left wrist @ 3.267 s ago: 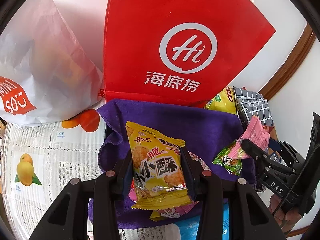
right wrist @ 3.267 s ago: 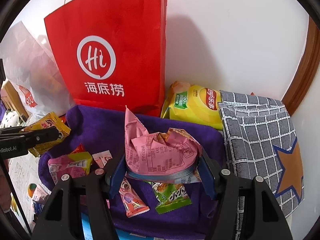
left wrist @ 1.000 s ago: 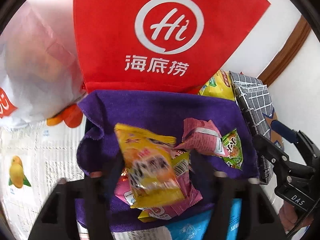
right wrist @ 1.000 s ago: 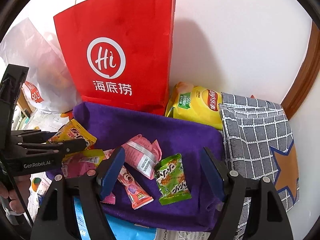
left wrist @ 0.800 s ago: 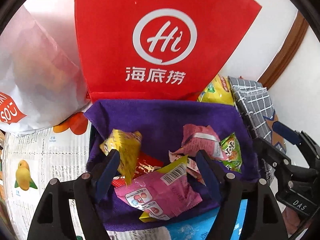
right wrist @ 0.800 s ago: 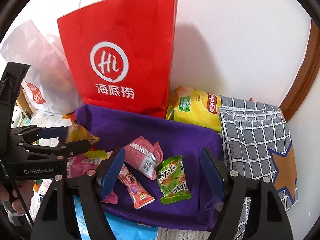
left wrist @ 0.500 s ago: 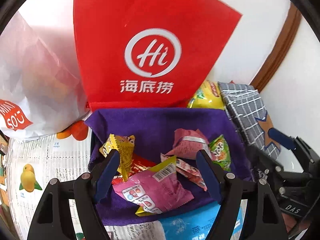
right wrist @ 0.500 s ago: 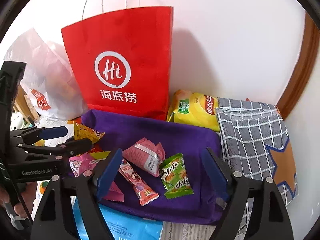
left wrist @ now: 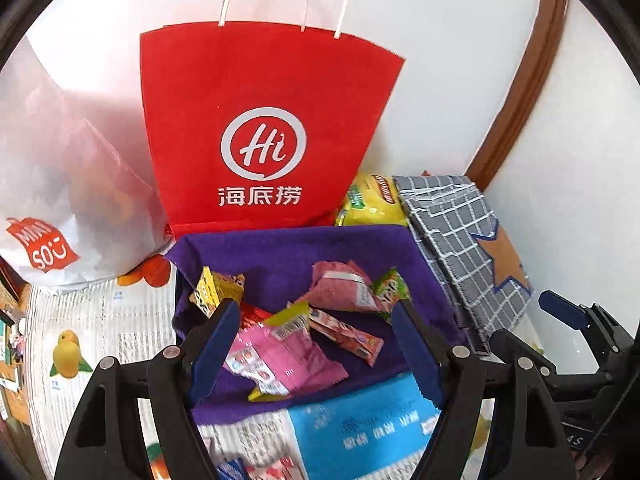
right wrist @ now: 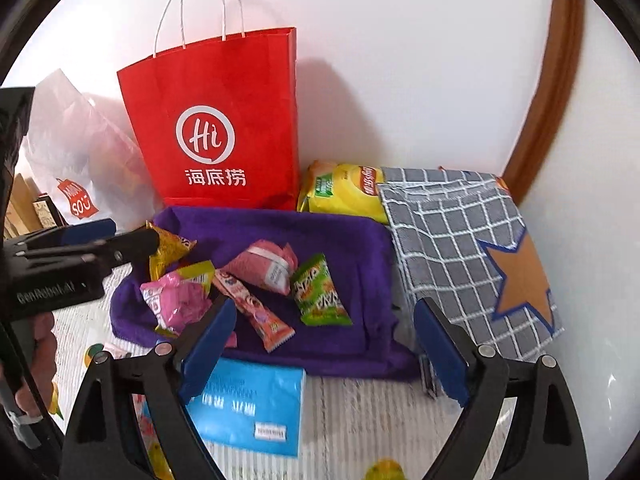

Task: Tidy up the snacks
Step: 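Move both tools back toward the remaining snacks beside the tissue pack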

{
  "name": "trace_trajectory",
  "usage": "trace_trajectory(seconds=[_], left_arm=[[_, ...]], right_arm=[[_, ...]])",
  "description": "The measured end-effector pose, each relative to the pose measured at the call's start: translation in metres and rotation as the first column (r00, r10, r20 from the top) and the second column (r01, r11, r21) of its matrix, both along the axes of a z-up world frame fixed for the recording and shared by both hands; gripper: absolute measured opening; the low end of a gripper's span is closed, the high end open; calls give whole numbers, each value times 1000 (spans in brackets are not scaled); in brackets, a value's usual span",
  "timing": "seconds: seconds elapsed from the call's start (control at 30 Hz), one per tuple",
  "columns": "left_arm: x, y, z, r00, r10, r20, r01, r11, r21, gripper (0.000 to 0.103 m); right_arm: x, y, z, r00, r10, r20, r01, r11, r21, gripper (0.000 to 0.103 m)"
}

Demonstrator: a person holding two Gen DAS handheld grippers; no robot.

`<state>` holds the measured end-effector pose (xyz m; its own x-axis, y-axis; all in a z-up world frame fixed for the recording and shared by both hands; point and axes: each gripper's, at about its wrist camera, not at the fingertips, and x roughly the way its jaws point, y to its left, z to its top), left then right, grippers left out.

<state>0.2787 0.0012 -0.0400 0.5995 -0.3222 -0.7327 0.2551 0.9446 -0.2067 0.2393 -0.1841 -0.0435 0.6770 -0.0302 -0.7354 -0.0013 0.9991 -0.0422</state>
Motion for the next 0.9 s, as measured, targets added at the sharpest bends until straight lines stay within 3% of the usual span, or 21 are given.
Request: trace_trajectory(seconds=[0.3, 0.53, 0.67, 0.9], left_arm=[[-50, 23, 5, 1000, 9, 23, -9, 1000, 7, 77], [-83, 40, -3, 999, 38, 17, -38, 999, 6, 77], [-98, 50, -10, 998, 60, -4, -60, 998, 14, 77], [-122, 79, -28, 992, 124, -33, -123, 992, 31, 77]], right_arm=[[-46, 8, 13, 997, -2, 80, 1, 1000, 11, 90], [-73, 13, 7, 995, 25, 99, -33, 996, 79, 90], [-82, 20, -4, 995, 79, 54, -84, 991, 104, 90], [-92, 37, -36, 996, 86, -4, -85, 986, 144, 90]])
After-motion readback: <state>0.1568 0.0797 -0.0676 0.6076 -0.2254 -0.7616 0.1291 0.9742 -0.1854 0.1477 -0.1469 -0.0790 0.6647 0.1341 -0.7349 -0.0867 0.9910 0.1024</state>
